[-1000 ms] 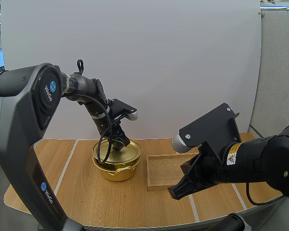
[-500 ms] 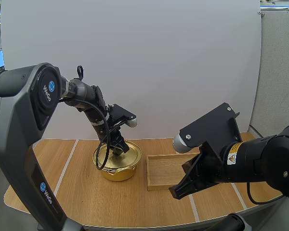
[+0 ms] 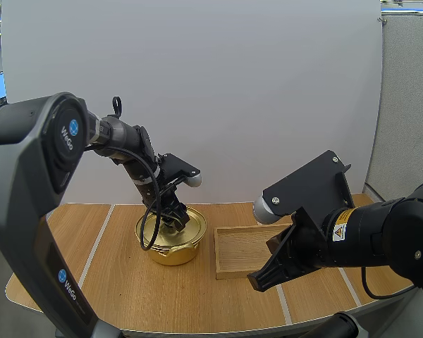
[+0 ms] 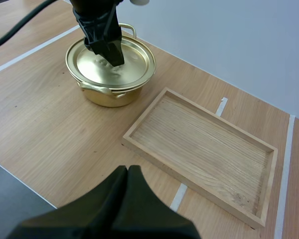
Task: Open the pot, put the pineapple inside, and close it
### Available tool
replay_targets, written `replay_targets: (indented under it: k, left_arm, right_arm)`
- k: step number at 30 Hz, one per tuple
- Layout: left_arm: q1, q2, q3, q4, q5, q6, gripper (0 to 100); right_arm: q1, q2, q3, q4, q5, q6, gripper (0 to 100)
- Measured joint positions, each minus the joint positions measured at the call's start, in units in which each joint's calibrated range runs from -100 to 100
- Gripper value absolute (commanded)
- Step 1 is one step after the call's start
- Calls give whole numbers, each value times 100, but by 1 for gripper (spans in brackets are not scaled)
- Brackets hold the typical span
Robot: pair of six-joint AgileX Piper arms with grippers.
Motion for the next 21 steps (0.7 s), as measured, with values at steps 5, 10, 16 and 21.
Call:
replay_targets:
  k: [5, 10, 16, 21]
  left_arm:
    - [0, -703, -141, 144, 88, 0, 100]
    - [0, -1874, -723, 380, 817, -46, 100]
    - [0, -3064, -1216, 391, 1628, -126, 100]
    - [0, -4154, -1337, 402, 2087, -127, 100]
  right_arm:
    - [0, 0, 0, 0, 0, 0, 0]
    - [0, 0, 0, 0, 0, 0, 0]
    - [0, 0, 0, 0, 0, 0, 0]
    - [0, 0, 0, 0, 0, 0, 0]
